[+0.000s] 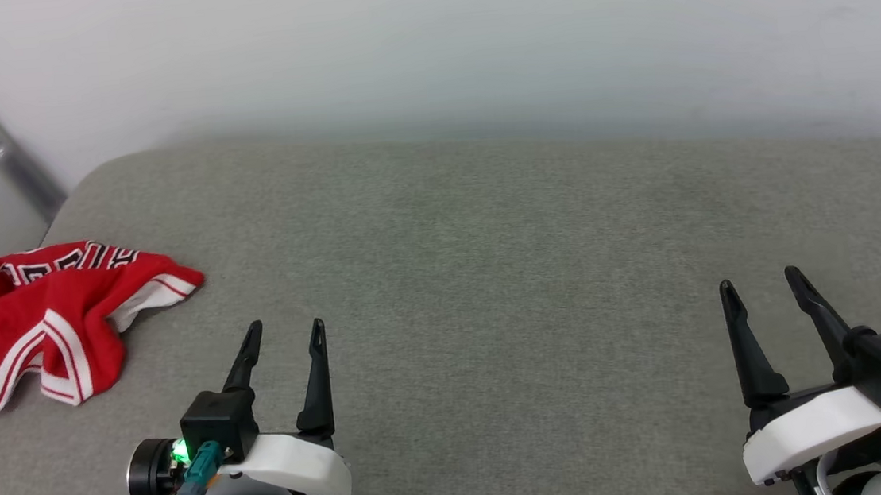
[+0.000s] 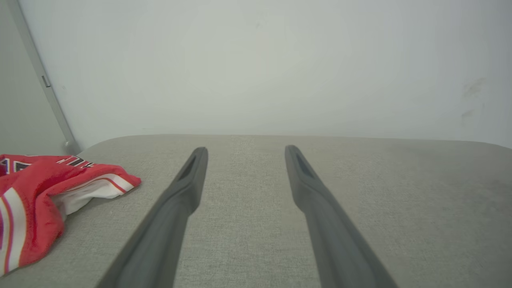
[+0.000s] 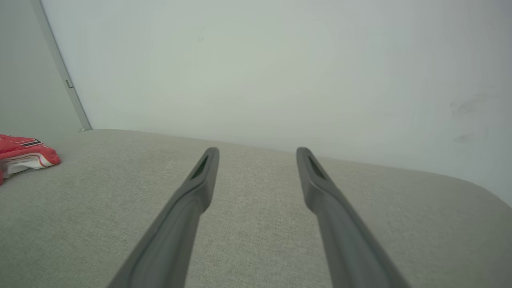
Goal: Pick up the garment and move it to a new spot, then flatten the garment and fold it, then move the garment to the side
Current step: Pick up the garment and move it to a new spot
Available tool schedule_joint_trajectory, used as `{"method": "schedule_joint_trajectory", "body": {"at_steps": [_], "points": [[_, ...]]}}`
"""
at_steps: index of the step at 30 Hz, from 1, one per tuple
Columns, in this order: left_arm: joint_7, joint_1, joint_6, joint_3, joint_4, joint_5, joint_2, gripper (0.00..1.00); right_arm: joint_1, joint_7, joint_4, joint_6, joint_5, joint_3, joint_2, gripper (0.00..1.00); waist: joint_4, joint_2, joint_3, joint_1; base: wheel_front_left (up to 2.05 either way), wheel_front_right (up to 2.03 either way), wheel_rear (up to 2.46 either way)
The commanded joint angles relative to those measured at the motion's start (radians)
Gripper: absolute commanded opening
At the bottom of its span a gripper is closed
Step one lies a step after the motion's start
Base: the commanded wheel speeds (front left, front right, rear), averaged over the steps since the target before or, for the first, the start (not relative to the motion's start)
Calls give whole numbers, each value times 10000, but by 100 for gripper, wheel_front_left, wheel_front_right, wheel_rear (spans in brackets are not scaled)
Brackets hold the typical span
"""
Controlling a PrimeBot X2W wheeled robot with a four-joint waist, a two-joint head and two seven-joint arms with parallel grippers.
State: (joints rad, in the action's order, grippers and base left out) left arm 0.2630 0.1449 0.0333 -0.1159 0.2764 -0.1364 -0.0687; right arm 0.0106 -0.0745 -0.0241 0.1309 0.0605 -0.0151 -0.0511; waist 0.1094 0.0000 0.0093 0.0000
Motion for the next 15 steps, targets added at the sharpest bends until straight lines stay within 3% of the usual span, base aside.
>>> {"method": "schedule_joint_trajectory", "body": {"at_steps": [1, 15], "points": [[26, 120, -16, 129, -71, -83, -17, 100, 55, 34, -21, -3, 84, 53, 16, 100, 584, 0, 100, 0, 0, 0, 0], [26, 31, -79, 718, -192, 62, -29, 100, 286, 115, -181, -3, 52, 248, 11, 100, 3057, 0, 246, 0, 0, 0, 0]]}}
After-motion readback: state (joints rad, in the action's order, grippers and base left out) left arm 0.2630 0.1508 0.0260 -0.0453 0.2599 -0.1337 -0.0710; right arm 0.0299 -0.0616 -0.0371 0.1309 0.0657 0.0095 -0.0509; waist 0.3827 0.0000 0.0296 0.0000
